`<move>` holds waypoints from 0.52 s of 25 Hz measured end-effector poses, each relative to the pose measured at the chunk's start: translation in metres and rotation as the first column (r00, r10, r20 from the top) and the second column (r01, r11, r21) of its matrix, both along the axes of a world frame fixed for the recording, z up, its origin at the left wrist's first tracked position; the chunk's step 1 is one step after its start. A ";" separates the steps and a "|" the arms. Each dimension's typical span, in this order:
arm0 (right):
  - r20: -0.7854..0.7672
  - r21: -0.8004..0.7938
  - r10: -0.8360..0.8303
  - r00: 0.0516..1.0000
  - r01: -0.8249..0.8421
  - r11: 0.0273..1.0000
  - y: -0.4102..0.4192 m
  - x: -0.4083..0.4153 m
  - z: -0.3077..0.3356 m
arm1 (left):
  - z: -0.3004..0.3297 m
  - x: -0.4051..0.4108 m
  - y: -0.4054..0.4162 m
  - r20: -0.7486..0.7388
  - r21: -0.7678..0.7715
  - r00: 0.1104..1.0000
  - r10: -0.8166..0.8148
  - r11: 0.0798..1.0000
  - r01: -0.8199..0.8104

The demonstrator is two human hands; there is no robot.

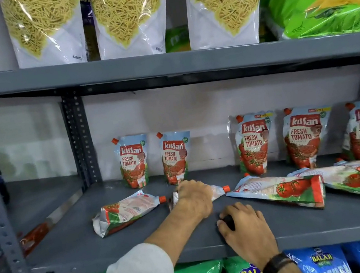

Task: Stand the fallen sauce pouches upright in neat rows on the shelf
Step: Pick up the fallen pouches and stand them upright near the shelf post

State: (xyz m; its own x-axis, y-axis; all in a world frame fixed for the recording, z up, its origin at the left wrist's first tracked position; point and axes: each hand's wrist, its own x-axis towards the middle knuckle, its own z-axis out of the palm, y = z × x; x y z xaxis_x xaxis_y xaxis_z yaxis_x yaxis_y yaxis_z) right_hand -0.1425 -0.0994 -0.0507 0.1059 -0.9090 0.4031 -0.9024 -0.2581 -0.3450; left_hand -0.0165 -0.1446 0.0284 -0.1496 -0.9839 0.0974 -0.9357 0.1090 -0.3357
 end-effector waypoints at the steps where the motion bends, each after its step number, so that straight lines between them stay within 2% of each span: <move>1: 0.012 0.014 0.003 1.000 -0.003 1.000 0.000 -0.001 0.001 | -0.001 0.004 0.000 -0.004 -0.019 1.000 -0.028 0.999 0.028; 2: 0.043 0.022 0.010 0.999 -0.011 1.000 -0.002 -0.001 0.001 | -0.002 0.011 -0.002 -0.057 -0.057 0.997 -0.051 0.997 0.047; 3: 0.103 0.034 0.016 0.995 -0.020 0.999 -0.004 -0.001 0.002 | 0.000 0.020 -0.002 -0.175 -0.095 0.983 -0.053 0.995 0.037; 4: 0.196 0.047 0.020 0.980 -0.030 0.998 -0.007 -0.002 0.004 | 0.004 0.031 -0.002 -0.370 -0.126 0.928 -0.045 0.992 -0.002; 5: 0.312 0.072 0.025 0.950 -0.050 0.996 -0.012 -0.001 0.008 | 0.008 0.042 -0.003 -0.611 -0.124 0.790 -0.035 0.991 -0.052; 6: 0.439 0.101 0.038 0.898 -0.091 0.991 -0.018 0.001 0.015 | 0.010 0.052 -0.004 -0.827 -0.084 0.561 -0.032 0.994 -0.068; 7: 0.558 0.124 0.053 0.828 -0.146 0.982 -0.025 0.004 0.022 | 0.010 0.059 -0.004 -0.960 -0.024 0.278 -0.015 0.999 -0.030; 8: 0.663 0.130 0.068 0.746 -0.204 0.970 -0.032 0.009 0.030 | 0.008 0.062 -0.003 -0.999 0.011 0.033 0.010 0.999 0.031; 9: 0.757 0.126 0.081 0.648 -0.266 0.956 -0.039 0.014 0.036 | 0.005 0.064 -0.002 -0.991 0.015 -0.128 0.024 0.997 0.070; 10: 0.837 0.120 0.083 0.540 -0.330 0.936 -0.045 0.019 0.042 | 0.002 0.065 -0.004 -0.972 0.006 -0.233 0.024 0.997 0.078; 12: 0.937 0.094 0.064 0.343 -0.426 0.900 -0.055 0.030 0.047 | -0.015 0.065 -0.010 -0.927 -0.014 -0.374 0.005 0.999 0.047; 13: 0.952 0.062 0.076 0.296 -0.432 0.900 -0.059 0.033 0.048 | -0.024 0.065 -0.013 -0.901 -0.027 -0.434 -0.014 0.999 0.024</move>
